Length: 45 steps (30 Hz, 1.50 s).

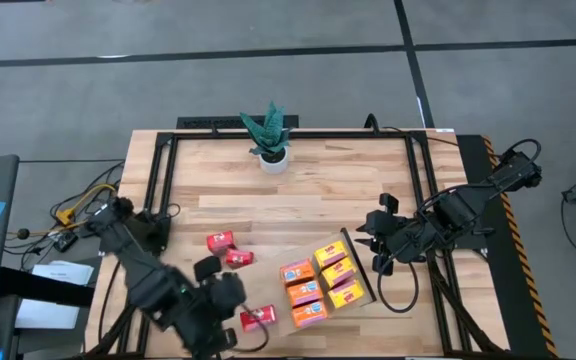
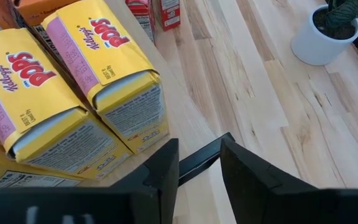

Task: Stack cereal on shelf
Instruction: Put the top red cereal box on the shelf

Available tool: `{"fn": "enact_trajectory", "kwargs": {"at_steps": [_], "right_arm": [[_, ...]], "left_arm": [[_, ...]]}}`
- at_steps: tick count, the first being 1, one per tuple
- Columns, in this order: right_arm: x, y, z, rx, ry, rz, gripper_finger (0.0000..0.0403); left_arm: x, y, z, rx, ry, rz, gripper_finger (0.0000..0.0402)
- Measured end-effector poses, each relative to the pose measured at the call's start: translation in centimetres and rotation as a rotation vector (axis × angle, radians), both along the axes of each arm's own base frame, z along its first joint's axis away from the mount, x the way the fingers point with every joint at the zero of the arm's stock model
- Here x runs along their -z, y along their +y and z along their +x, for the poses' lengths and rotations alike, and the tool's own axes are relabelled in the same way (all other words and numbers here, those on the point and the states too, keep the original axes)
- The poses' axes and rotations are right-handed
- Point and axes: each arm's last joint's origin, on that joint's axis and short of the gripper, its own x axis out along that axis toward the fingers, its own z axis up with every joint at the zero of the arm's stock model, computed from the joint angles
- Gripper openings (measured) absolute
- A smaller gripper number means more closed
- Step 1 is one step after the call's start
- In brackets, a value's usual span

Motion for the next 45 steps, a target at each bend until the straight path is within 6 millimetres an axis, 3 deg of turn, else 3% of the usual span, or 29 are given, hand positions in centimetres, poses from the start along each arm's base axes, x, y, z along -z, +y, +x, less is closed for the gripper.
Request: {"fn": "enact_trajectory", "kwargs": {"at_steps": [6,13,18,45], "right_arm": [[0.0,0.0,0.0,-0.002,0.000,-0.001,0.0134],[0.0,0.0,0.0,0.000,-0.001,0.001,0.0136],[0.0,0.0,0.0,0.000,-0.001,0.001,0.0141],[0.0,0.0,0.0,-0.001,0.000,-0.001,0.0138]], "left_arm": [[0.8,-1.1,-1.2,-0.085,-0.102,0.101,0.0000],[4.1,-2.6,-1.2,-0.106,-0.117,0.105,0.0000],[5.3,-3.1,-0.9,-0.113,-0.146,0.104,0.0000],[4.8,-2.9,1.0,-0.091,-0.185,0.006,0.0000]]}}
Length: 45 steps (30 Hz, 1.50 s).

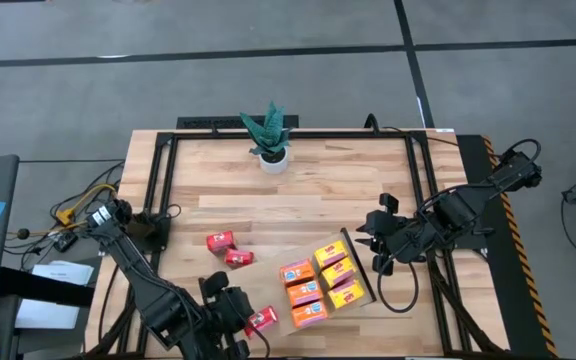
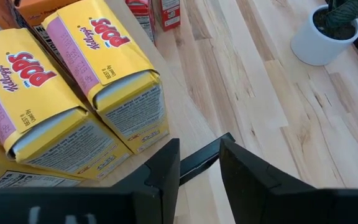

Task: Stack cereal on shelf
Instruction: Put the top red cereal box on the shelf

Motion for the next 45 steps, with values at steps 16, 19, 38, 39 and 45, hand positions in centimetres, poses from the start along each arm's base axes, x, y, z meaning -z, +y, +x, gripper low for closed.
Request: {"fn": "enact_trajectory", "kwargs": {"at_steps": [16,19,38,39,45], "right_arm": [[0.0,0.0,0.0,0.002,0.000,0.002,0.0141],[0.0,0.0,0.0,0.002,0.000,0.002,0.0138],[0.0,0.0,0.0,-0.008,0.002,-0.009,0.0129],[0.0,0.0,0.0,-0.015,0.003,-0.015,0.0129],[0.0,0.0,0.0,-0.022,0.005,-0.023,0.0129]], "left_arm": [[-0.2,1.0,1.8,0.106,0.015,0.014,0.0000],[-0.3,1.1,2.1,0.130,0.012,0.008,0.0000],[-0.3,2.3,3.2,0.177,0.042,0.028,0.0000],[-0.3,2.4,3.3,0.175,0.043,0.026,0.0000],[-0.6,2.6,3.5,0.187,0.052,-0.007,0.0000]]}}
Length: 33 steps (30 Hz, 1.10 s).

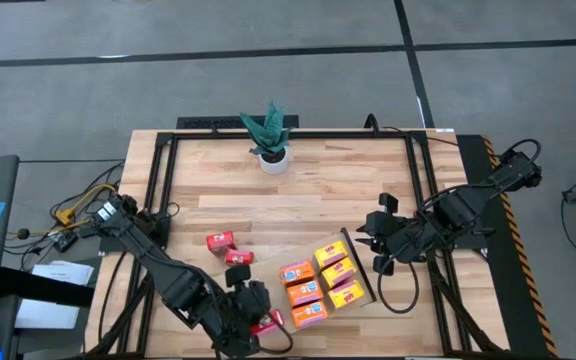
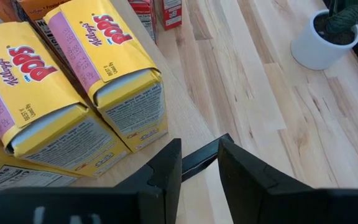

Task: Stack cereal on shelf
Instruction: Put the top red cereal box on the shelf, then put the left red cereal box on the shelf aligned with the red cereal box

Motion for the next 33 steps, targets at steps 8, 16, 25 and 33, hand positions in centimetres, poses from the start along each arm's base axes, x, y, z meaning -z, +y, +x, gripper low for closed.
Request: {"fn": "enact_trajectory", "kwargs": {"at_steps": [8,16,25,33], "right_arm": [[0.0,0.0,0.0,-0.002,0.000,-0.002,0.0129],[0.0,0.0,0.0,-0.018,0.004,-0.018,0.0129],[0.1,-0.1,-0.1,-0.017,0.016,-0.026,0.0129],[0.1,-0.1,-0.1,-0.017,0.019,-0.028,0.0129]], "left_arm": [[-0.3,0.9,0.4,-0.035,0.023,-0.034,0.0016],[-2.8,4.1,-0.6,-0.085,0.149,0.022,0.0091],[-5.6,7.7,-2.2,-0.211,0.210,0.203,0.0118],[-4.9,9.2,-1.3,-0.179,0.247,0.281,0.0119]]}}
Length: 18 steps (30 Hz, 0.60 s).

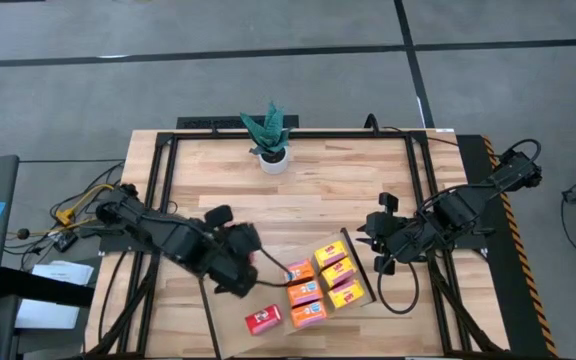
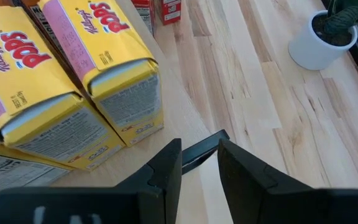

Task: Stack cereal on shelf
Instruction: Put the left red cereal box on the shelf aligned with the red cereal box

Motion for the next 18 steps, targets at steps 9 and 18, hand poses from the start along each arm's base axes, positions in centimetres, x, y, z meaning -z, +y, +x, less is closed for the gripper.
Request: {"fn": "enact_trajectory", "kwargs": {"at_steps": [9,18], "right_arm": [[0.0,0.0,0.0,0.008,-0.003,0.009,0.0129],[0.0,0.0,0.0,0.023,-0.009,0.024,0.0129]], "left_arm": [[-0.6,1.4,0.0,0.096,0.035,0.059,0.0119],[-1.2,6.0,-6.9,-0.071,-0.031,0.063,0.0119]]}}
